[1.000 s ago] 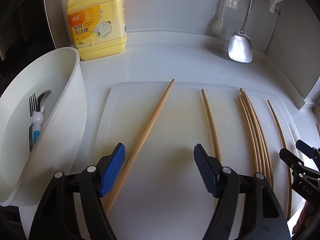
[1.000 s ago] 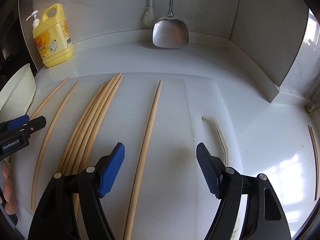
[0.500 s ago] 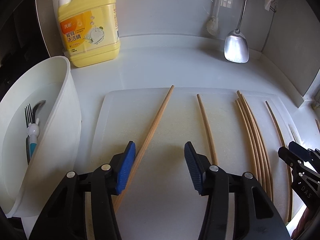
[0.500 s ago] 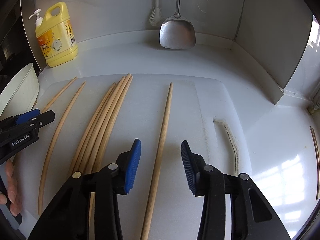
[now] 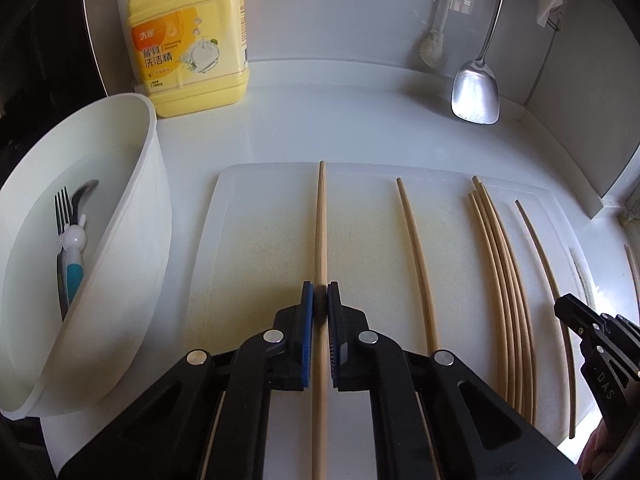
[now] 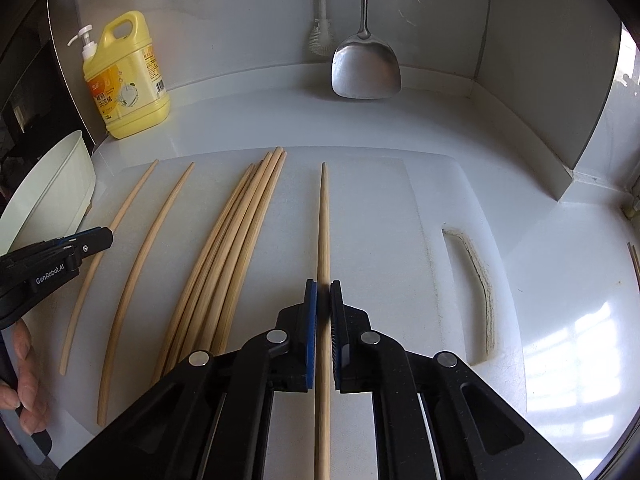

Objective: Organize utensils
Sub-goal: 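Grasp one chopstick with the right tool while the left tool grasps another, then carry both chopsticks with both tools into the white basin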

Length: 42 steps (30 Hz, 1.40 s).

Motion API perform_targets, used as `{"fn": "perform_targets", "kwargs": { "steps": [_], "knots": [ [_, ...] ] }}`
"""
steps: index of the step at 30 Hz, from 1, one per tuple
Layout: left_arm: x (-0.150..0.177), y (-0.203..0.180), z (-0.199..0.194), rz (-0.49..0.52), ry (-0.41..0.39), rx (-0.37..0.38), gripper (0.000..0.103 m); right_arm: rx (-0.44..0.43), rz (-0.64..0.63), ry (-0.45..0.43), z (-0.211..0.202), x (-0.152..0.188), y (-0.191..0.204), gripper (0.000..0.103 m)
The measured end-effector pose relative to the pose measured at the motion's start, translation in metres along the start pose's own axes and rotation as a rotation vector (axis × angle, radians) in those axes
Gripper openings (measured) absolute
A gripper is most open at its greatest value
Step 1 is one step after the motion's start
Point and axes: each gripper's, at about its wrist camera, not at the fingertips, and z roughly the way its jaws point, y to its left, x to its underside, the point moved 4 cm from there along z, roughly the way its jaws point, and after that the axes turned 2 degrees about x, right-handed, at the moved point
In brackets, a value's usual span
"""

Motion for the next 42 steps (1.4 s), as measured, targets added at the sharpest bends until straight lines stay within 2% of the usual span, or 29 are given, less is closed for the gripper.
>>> {"fn": "perform_targets", "kwargs": {
  "steps": [8,14,21,26,32,38,42],
  "knots": [
    [0.012,-0.007,-0.024,-0.058,0.013,0.083,0.007,-0.04,0.007,-0.02,-0.016,0.0,0.004,0.006],
    [0.011,-0.011,-0.063,-0.085,-0.023,0.105,0.007,-0.082,-0.018,-0.052,-0.039,-0.009,0.013,0.006],
    [-0.004,0.012,-0.125,-0.145,-0.129,0.048,0.007,-0.203,-0.102,-0.119,-0.071,-0.038,0.051,0.006],
    [-0.013,0.053,-0.16,-0.207,-0.19,-0.011,0.007,-0.292,-0.196,-0.155,-0.088,-0.064,0.106,0.006],
    [-0.023,0.124,-0.179,-0.255,-0.223,-0.07,0.007,-0.396,-0.236,-0.178,-0.095,-0.095,0.191,0.006],
    [-0.025,0.201,-0.169,-0.317,-0.196,-0.103,0.007,-0.444,-0.273,-0.12,-0.072,-0.109,0.275,0.006],
    [-0.028,0.234,-0.147,-0.35,-0.146,-0.072,0.007,-0.463,-0.276,-0.055,-0.045,-0.11,0.319,0.006]
  ]
}}
